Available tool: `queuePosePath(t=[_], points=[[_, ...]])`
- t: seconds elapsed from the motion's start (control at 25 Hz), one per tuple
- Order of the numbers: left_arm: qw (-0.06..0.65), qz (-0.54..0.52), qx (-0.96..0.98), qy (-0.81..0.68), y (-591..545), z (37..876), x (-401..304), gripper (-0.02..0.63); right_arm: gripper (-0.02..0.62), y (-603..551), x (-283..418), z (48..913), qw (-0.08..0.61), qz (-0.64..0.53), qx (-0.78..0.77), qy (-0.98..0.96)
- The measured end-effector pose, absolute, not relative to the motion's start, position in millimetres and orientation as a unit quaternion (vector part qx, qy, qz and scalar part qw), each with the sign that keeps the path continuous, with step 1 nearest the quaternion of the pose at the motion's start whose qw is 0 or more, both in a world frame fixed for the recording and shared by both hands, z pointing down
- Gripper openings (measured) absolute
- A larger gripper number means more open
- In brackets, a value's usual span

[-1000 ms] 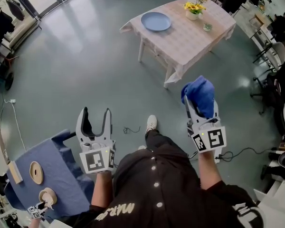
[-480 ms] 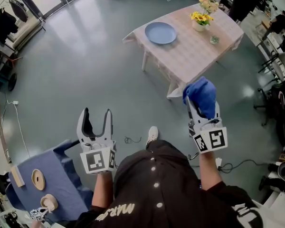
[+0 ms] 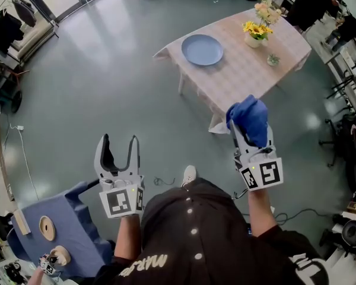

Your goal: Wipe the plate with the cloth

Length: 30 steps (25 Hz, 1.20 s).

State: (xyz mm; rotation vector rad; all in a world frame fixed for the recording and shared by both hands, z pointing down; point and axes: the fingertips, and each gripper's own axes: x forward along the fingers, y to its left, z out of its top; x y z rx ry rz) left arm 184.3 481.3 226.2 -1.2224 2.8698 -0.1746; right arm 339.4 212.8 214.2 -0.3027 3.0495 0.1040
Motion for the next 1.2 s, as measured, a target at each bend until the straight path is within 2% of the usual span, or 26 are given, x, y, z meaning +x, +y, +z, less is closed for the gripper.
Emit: queuePosePath(t=[0.64,1.2], points=[[-0.022,-0.045,-0.377,0.925,462,247,143,0.299,0.196,184,283,226,0.026,0.039,-0.073,0.996],[0.004,-0.02,-0.412,0.911,410,229,28,0.299,0.196,145,192,209,0.035,0.053,-0.111,0.992]])
